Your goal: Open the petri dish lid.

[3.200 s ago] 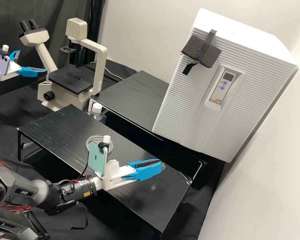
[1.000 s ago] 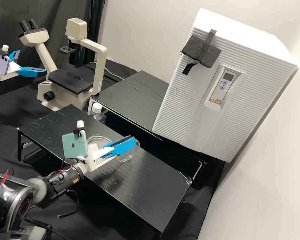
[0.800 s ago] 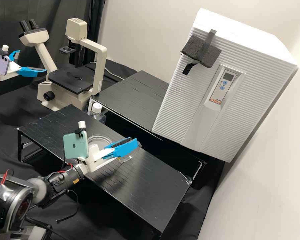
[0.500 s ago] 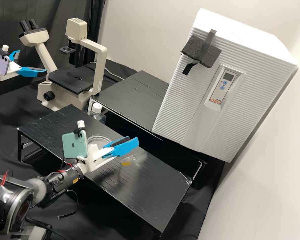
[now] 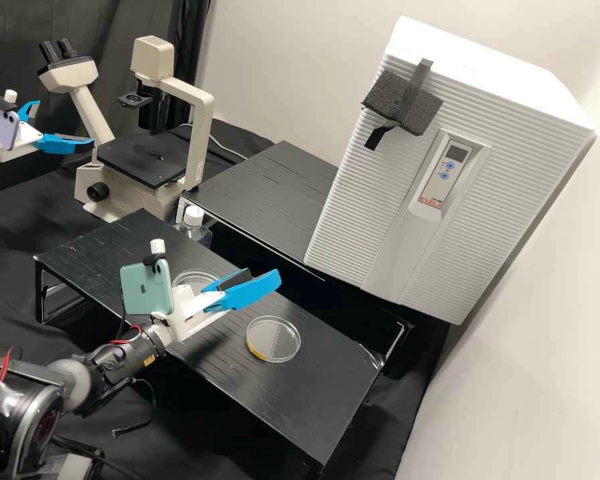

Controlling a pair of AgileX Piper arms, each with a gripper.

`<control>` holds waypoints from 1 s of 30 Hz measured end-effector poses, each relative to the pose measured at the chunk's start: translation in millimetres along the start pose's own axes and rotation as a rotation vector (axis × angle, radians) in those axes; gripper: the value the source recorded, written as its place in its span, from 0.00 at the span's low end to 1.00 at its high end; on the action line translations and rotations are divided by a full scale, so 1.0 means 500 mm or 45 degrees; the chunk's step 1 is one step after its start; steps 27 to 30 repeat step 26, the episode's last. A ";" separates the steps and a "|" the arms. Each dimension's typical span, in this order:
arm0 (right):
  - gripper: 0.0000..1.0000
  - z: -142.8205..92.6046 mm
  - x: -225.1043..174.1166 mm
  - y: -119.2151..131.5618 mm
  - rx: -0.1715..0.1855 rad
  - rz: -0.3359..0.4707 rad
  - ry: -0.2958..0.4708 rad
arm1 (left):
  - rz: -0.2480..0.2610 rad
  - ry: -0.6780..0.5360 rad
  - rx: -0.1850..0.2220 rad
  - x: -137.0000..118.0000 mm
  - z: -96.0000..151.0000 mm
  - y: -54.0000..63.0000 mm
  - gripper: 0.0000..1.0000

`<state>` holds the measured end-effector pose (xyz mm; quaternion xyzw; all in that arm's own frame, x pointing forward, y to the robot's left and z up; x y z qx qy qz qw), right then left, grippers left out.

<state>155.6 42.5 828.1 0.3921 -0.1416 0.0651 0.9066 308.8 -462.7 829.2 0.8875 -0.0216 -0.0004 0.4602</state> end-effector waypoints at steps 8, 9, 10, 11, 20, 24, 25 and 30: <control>1.00 0.008 0.008 -0.012 0.286 -0.027 -0.028 | 0.000 0.000 0.000 0.000 0.000 0.000 1.00; 1.00 0.006 0.010 -0.013 0.340 -0.028 -0.008 | 0.000 0.000 0.000 0.000 0.000 0.000 1.00; 1.00 0.005 0.012 -0.014 0.411 -0.030 0.025 | 0.000 0.000 0.000 0.000 0.000 0.000 1.00; 1.00 0.008 0.015 -0.015 0.470 -0.035 0.048 | 0.000 0.000 0.000 0.000 0.000 0.000 1.00; 1.00 0.016 0.024 -0.023 0.775 -0.140 0.285 | 0.000 0.000 0.000 0.000 0.000 0.000 1.00; 1.00 0.029 0.021 -0.027 0.849 -0.203 0.327 | 0.000 0.000 0.000 0.000 0.000 0.000 1.00; 1.00 0.030 0.021 -0.028 0.857 -0.214 0.335 | 0.000 0.000 0.000 0.000 0.000 0.000 1.00; 1.00 0.033 0.020 -0.029 0.873 -0.227 0.336 | 0.000 0.000 0.000 0.000 0.000 0.000 1.00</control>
